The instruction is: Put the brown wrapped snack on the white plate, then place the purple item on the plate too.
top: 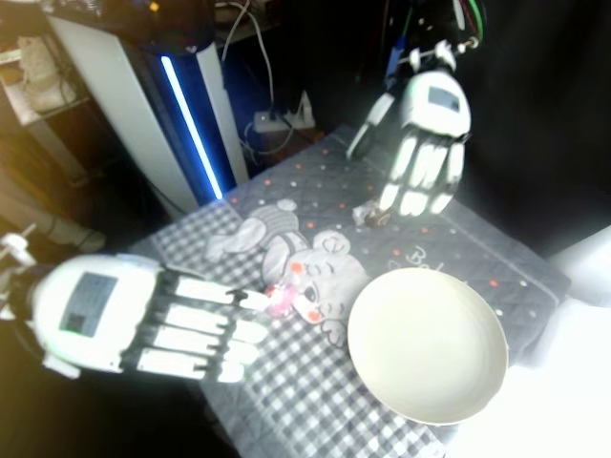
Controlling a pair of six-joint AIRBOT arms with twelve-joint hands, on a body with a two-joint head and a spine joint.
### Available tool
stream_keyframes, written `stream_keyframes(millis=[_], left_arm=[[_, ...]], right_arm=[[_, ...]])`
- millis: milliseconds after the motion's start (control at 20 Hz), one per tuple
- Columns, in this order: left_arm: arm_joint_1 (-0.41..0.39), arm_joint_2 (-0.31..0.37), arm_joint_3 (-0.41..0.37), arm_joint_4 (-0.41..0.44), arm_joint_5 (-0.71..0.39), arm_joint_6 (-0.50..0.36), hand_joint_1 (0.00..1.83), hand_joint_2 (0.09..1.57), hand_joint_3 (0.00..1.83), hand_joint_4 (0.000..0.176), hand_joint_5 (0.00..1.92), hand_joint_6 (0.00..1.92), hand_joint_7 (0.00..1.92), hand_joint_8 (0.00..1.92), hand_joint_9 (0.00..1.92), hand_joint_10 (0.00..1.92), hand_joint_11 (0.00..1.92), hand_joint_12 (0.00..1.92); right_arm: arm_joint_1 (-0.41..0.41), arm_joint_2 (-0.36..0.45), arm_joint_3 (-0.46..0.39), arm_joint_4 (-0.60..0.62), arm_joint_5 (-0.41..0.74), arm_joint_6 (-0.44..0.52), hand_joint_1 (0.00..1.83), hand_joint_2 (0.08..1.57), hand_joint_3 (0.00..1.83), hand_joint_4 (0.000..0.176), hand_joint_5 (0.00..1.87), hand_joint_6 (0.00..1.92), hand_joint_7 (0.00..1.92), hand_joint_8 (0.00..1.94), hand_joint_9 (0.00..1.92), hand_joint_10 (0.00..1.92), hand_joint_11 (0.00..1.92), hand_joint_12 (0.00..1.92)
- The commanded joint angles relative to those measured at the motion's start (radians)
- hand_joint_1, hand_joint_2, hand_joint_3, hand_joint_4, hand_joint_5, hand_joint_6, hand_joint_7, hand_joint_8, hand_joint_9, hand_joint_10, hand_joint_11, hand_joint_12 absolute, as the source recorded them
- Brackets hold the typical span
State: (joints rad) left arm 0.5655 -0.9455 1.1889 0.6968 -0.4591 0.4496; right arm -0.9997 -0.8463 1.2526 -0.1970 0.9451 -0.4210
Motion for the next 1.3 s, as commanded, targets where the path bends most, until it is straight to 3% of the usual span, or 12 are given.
stream_keyframes(millis=[0, 250, 400, 500, 600, 750, 900, 950, 1000, 1050, 1150, 1250], left_arm=[[-0.013, -0.006, 0.004, -0.019, -0.046, -0.002, 0.6, 0.93, 0.0, 0.067, 0.56, 0.01, 0.64, 0.01, 0.74, 0.02, 0.18, 0.89], [-0.001, -0.044, 0.039, -0.011, 0.023, -0.001, 0.79, 0.89, 0.0, 0.033, 0.76, 0.0, 0.96, 0.02, 1.04, 0.06, 0.44, 0.98], [0.018, -0.057, 0.048, -0.016, 0.045, 0.002, 0.75, 0.9, 0.0, 0.04, 0.8, 0.0, 1.06, 0.03, 1.13, 0.15, 0.42, 1.28], [0.029, -0.076, 0.061, -0.052, 0.052, 0.032, 0.8, 0.87, 0.0, 0.026, 0.86, 0.0, 1.13, 0.08, 0.92, 0.85, 0.45, 1.42], [0.035, -0.093, 0.074, -0.061, 0.056, 0.032, 0.75, 0.93, 0.0, 0.0, 0.87, 0.0, 1.11, 0.15, 0.83, 1.11, 0.44, 1.45], [0.046, -0.11, 0.085, -0.078, 0.053, 0.033, 0.89, 0.86, 0.0, 0.0, 0.98, 0.01, 0.91, 0.99, 0.89, 1.41, 0.55, 1.62], [0.056, -0.13, 0.099, -0.119, 0.045, 0.053, 0.9, 0.86, 0.0, 0.0, 0.97, 0.0, 0.83, 1.07, 0.8, 1.44, 0.5, 1.7], [0.056, -0.135, 0.103, -0.12, 0.047, 0.053, 1.05, 0.99, 0.01, 0.11, 1.13, 0.51, 0.93, 0.91, 0.86, 1.42, 0.51, 1.72], [0.057, -0.143, 0.111, -0.127, 0.051, 0.056, 1.12, 1.04, 0.0, 0.0, 1.13, 0.68, 0.94, 1.15, 0.91, 1.61, 0.56, 1.84], [0.06, -0.148, 0.116, -0.142, 0.047, 0.056, 1.17, 1.07, 0.0, 0.0, 1.08, 0.79, 0.87, 1.59, 0.92, 1.86, 0.67, 1.9], [0.062, -0.163, 0.131, -0.192, 0.027, 0.072, 1.18, 1.08, 0.0, 0.0, 1.05, 0.84, 0.8, 1.88, 0.98, 1.92, 0.76, 1.92], [0.055, -0.169, 0.141, -0.228, -0.002, 0.076, 1.17, 1.09, 0.0, 0.0, 1.03, 0.87, 0.77, 1.64, 0.91, 1.92, 0.66, 1.92]], right_arm=[[0.013, 0.001, 0.004, 0.041, 0.115, 0.003, 0.84, 1.02, 0.0, 0.128, 0.45, 0.0, 0.38, 0.0, 0.43, 0.0, 0.22, 0.8], [0.013, 0.001, 0.004, 0.041, 0.115, 0.003, 0.81, 1.03, 0.0, 0.131, 0.44, 0.01, 0.4, 0.01, 0.44, 0.01, 0.21, 0.81], [0.013, 0.001, 0.004, 0.041, 0.115, 0.003, 0.79, 1.05, 0.01, 0.127, 0.43, 0.0, 0.39, 0.01, 0.42, 0.0, 0.17, 0.79], [0.013, 0.001, 0.004, 0.043, 0.115, 0.003, 0.82, 1.05, 0.0, 0.113, 0.45, 0.01, 0.39, 0.0, 0.42, 0.0, 0.18, 0.8], [0.013, 0.001, 0.004, 0.043, 0.115, 0.003, 0.83, 1.04, 0.0, 0.111, 0.46, 0.0, 0.4, 0.0, 0.43, 0.0, 0.16, 0.87], [0.013, 0.001, 0.004, 0.043, 0.115, 0.003, 0.87, 1.03, 0.0, 0.113, 0.47, 0.0, 0.4, 0.0, 0.44, 0.01, 0.18, 0.88], [0.013, 0.001, 0.004, 0.043, 0.115, 0.003, 0.84, 1.04, 0.0, 0.113, 0.47, 0.0, 0.39, 0.0, 0.42, 0.0, 0.16, 0.87], [0.013, 0.001, 0.004, 0.043, 0.115, 0.003, 0.86, 1.04, 0.0, 0.109, 0.48, 0.01, 0.4, 0.0, 0.43, 0.01, 0.16, 0.88], [0.013, 0.001, 0.006, 0.043, 0.115, 0.003, 0.85, 1.04, 0.0, 0.104, 0.48, 0.0, 0.4, 0.0, 0.43, 0.0, 0.15, 0.88], [0.013, 0.001, 0.006, 0.044, 0.115, 0.003, 0.82, 1.06, 0.01, 0.105, 0.47, 0.0, 0.39, 0.0, 0.43, 0.0, 0.13, 0.87], [0.013, 0.001, 0.006, 0.046, 0.115, 0.003, 0.81, 1.06, 0.0, 0.107, 0.48, 0.0, 0.4, 0.0, 0.41, 0.0, 0.15, 0.82], [0.013, 0.001, 0.006, 0.046, 0.115, 0.003, 0.85, 1.06, 0.0, 0.105, 0.49, 0.0, 0.41, 0.0, 0.4, 0.0, 0.13, 0.81]])
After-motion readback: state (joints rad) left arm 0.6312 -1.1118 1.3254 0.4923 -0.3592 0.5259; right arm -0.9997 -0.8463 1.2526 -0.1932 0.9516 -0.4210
